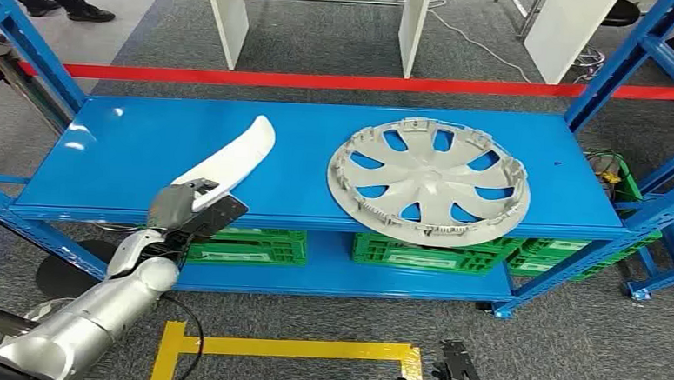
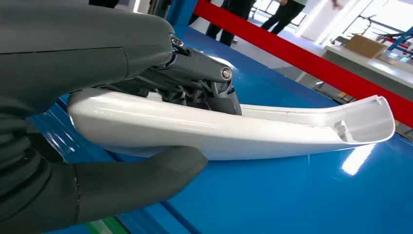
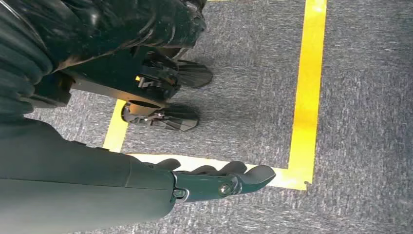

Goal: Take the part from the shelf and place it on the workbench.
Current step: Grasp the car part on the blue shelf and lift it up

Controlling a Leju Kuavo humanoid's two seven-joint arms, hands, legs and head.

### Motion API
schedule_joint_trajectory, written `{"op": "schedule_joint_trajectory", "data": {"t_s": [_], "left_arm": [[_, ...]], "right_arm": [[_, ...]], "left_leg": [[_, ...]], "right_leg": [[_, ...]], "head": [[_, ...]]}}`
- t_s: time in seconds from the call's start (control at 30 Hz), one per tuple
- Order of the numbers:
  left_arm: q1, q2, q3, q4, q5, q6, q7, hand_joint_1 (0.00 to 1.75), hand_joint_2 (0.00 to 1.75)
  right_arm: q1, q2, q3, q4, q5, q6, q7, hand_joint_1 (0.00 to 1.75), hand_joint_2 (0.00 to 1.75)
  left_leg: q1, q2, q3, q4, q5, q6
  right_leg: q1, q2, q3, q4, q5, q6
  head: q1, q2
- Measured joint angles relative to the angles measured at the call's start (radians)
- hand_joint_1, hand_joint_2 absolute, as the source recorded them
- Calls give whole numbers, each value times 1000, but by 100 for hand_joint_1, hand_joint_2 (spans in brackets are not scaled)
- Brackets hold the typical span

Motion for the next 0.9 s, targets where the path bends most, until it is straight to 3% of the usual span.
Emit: {"op": "schedule_joint_trajectory", "data": {"t_s": [0.53, 0.77, 0.9], "left_arm": [[-1, -19, 14, 4, 16, 88, -64, 175, 175], [12, -19, 33, -66, -7, 229, -162, 175, 175], [16, -15, 42, -127, -15, 251, -182, 175, 175]], "right_arm": [[-1, 2, 0, -1, 8, 0, 1, 0, 175], [-1, 2, 0, -2, 19, 1, 1, 0, 175], [-2, 2, 0, -2, 21, 5, 1, 0, 175]], "left_leg": [[0, 0, 0, 0, 0, 0], [0, 0, 0, 0, 0, 0], [0, 0, 0, 0, 0, 0]], "right_leg": [[0, 0, 0, 0, 0, 0], [0, 0, 0, 0, 0, 0], [0, 0, 0, 0, 0, 0]], "head": [[0, 0], [0, 0], [0, 0]]}}
